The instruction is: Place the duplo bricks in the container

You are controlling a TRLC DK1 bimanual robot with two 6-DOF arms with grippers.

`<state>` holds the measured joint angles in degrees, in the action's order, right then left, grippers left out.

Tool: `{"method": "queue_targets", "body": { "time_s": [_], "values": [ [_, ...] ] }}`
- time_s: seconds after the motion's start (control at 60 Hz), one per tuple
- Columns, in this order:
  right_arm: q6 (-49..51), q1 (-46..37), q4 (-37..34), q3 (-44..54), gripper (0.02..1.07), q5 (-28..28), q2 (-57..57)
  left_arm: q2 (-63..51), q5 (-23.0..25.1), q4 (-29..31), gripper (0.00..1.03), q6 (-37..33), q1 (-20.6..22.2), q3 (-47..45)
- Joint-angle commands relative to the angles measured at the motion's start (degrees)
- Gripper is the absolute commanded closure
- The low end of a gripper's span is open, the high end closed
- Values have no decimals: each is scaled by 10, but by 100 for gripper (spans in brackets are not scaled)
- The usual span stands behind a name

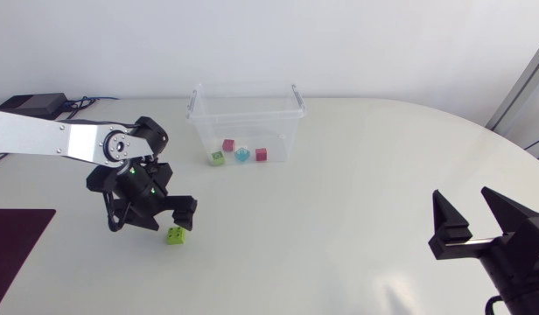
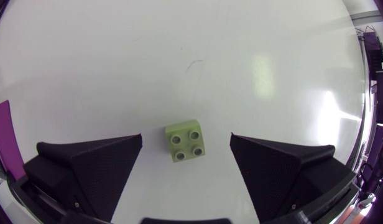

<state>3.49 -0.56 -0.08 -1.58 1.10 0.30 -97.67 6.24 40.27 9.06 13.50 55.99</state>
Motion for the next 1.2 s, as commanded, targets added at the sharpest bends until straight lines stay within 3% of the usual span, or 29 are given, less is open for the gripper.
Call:
{"method": "queue_targets", "body": {
  "time_s": [0.0, 0.533, 0.667, 0.75, 1.067, 1.183],
  "values": [
    [11, -6, -5, 16, 6, 1, -5, -18, 5, 10, 5, 18, 5, 14],
    [11, -6, -5, 16, 6, 1, -5, -60, -15, 11, 12, 19, 6, 18],
    [11, -6, -5, 16, 6, 1, -5, -59, -15, 9, 29, 21, 5, 18],
    [11, -6, -5, 16, 6, 1, -5, -64, -15, -2, 50, 21, 2, 13],
    [11, -6, -5, 16, 6, 1, -5, -64, -16, -16, 73, 20, 2, 4],
    [11, -6, -5, 16, 6, 1, -5, -54, -16, -20, 76, 19, 2, -2]
  ]
}}
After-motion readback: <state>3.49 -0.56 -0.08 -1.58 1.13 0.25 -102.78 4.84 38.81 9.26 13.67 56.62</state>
